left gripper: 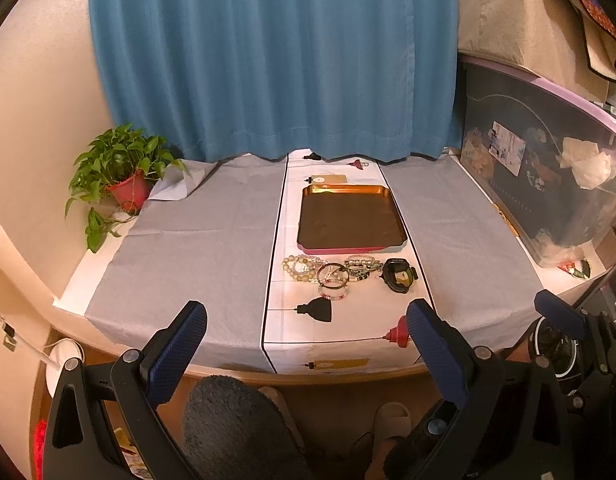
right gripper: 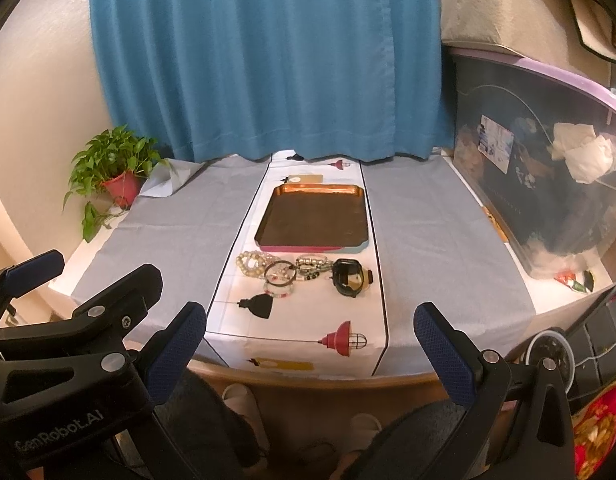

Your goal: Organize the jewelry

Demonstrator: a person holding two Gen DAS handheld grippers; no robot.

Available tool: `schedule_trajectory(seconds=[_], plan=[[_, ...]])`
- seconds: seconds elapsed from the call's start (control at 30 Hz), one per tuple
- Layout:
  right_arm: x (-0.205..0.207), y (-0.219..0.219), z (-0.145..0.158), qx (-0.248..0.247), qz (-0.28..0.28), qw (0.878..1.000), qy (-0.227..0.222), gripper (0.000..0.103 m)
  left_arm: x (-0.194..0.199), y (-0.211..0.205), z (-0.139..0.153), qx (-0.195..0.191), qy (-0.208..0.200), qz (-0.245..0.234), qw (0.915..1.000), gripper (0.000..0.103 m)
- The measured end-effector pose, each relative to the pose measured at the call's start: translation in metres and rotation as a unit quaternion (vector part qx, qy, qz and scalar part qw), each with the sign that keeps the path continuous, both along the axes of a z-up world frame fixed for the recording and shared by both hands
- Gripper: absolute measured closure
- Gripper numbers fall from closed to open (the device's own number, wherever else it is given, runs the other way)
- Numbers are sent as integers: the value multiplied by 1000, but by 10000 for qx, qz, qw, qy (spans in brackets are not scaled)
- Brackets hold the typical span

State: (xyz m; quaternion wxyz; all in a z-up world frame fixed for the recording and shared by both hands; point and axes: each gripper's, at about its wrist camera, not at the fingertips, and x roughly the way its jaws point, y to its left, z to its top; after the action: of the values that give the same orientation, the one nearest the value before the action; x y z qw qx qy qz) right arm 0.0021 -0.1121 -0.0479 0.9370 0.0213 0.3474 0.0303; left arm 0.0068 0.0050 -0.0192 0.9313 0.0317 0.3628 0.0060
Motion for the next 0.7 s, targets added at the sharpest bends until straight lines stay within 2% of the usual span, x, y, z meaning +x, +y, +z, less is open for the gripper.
schedule_trajectory(seconds=[0.47,0.57,0.7], plan=[[-5,3,-3,-87,-8,10000,-13,0,-7,3,-1,-15,54,-40,10000,4],[-8,5,-5,-130,-9,9999,-17,0,-7,4,-3,-113,124,-107,9998,4],[-10,6,-10,-22,21,10000,-58,0,-8,7,-9,-141,4,-102,9998,1]])
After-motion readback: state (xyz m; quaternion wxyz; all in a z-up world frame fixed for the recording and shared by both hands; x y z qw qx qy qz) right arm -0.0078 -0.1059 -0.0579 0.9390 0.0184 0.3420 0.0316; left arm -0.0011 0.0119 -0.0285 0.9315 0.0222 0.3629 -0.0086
